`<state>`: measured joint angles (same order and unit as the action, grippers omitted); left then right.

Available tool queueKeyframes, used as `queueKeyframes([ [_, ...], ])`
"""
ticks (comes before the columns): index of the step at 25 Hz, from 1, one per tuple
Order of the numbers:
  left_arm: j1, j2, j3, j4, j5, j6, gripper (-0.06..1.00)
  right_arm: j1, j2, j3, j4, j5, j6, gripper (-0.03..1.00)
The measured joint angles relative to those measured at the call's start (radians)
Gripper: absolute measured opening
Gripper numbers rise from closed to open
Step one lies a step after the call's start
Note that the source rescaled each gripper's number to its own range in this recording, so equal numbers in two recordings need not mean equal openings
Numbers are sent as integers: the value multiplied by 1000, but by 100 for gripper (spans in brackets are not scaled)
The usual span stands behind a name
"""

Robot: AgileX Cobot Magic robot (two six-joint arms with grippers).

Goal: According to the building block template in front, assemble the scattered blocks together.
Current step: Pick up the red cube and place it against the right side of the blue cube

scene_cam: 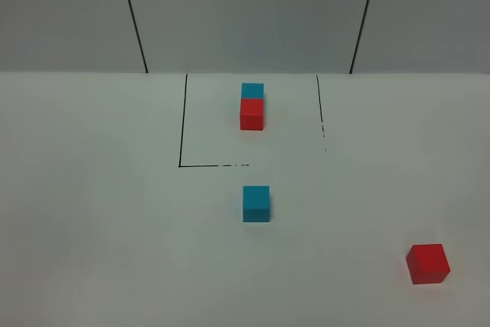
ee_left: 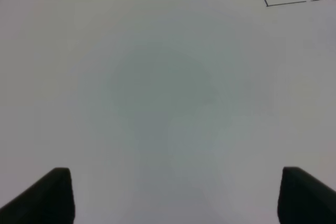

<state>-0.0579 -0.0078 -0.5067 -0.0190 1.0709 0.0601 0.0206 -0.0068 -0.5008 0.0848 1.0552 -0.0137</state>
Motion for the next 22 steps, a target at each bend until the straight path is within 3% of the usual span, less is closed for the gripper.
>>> queueKeyframes([
  [22, 0, 0, 0, 0, 0, -1, 69, 0, 0, 0, 0, 0, 0, 100],
])
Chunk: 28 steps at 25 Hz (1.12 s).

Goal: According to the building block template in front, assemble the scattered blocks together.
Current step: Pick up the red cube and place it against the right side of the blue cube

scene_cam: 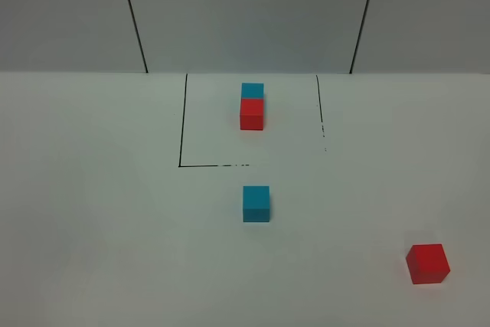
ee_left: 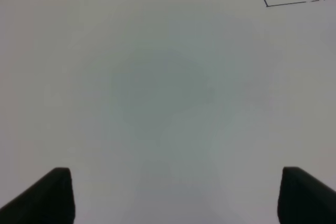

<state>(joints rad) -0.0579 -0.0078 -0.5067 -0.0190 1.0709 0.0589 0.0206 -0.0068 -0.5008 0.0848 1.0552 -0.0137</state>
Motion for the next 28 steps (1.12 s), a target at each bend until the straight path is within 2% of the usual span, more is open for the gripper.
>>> queueKeyframes([
  [13, 0, 0, 0, 0, 0, -1, 69, 0, 0, 0, 0, 0, 0, 100],
  [18, -1, 0, 0, 0, 0, -1, 69, 0, 35, -10, 51, 2, 54, 100],
  [23, -1, 0, 0, 0, 0, -3, 69, 0, 384, -80, 99, 11, 83, 100],
  [28, -1, 0, 0, 0, 0, -3, 69, 1, 800, -183, 105, -60, 24, 100],
])
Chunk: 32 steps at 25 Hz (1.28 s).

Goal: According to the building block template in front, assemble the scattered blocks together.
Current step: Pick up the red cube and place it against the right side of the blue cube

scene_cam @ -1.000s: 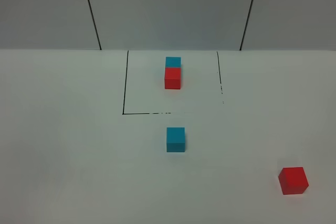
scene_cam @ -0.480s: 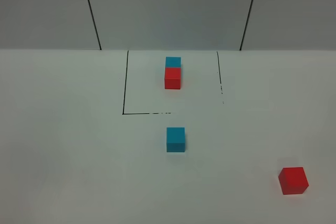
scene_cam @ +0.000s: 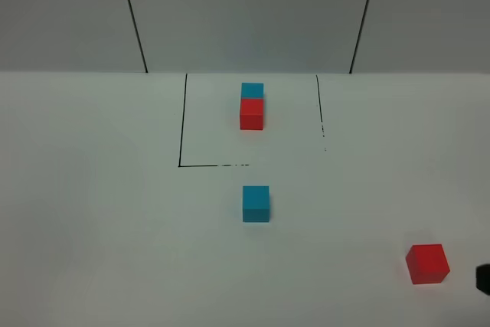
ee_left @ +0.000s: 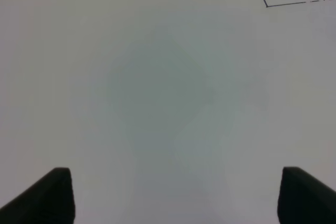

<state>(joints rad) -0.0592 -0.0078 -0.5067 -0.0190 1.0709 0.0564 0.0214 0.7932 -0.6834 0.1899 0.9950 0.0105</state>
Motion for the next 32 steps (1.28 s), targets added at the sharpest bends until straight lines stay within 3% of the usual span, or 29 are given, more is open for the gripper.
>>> queueKeyframes([
  [6, 0, 0, 0, 0, -1, 0, 69, 0, 427, -93, 0, -127, -72, 100],
  [13, 0, 0, 0, 0, -1, 0, 69, 44, 706, -114, -22, -257, -88, 100],
  [18, 0, 0, 0, 0, -1, 0, 69, 103, 809, -114, -48, -342, -67, 100],
  [32, 0, 0, 0, 0, -1, 0, 69, 105, 962, -115, -18, -454, -58, 100],
])
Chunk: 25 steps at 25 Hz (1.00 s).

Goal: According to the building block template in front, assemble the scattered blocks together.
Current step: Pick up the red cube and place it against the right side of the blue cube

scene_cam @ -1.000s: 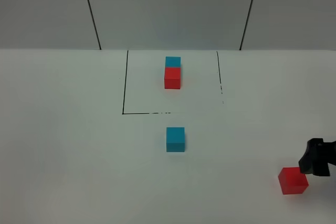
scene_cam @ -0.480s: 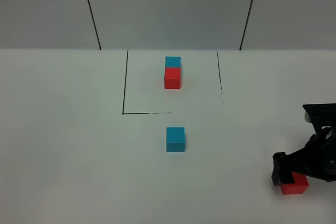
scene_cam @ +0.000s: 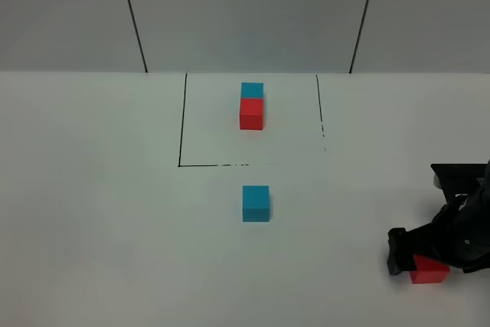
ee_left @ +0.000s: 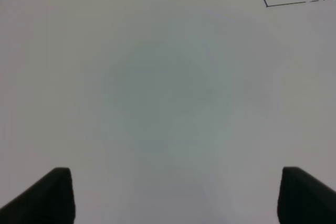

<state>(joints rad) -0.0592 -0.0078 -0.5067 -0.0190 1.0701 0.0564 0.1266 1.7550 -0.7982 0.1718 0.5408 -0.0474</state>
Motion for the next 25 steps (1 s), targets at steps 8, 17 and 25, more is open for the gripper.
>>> queueKeyframes([
  [8, 0, 0, 0, 0, 0, -1, 69, 0, 33, 0, 14, -8, 20, 91],
  [17, 0, 0, 0, 0, 0, -1, 69, 0, 33, -3, 15, 18, 62, 1],
  [25, 0, 0, 0, 0, 0, -1, 69, 90, 5, -274, -110, 278, -358, 1],
])
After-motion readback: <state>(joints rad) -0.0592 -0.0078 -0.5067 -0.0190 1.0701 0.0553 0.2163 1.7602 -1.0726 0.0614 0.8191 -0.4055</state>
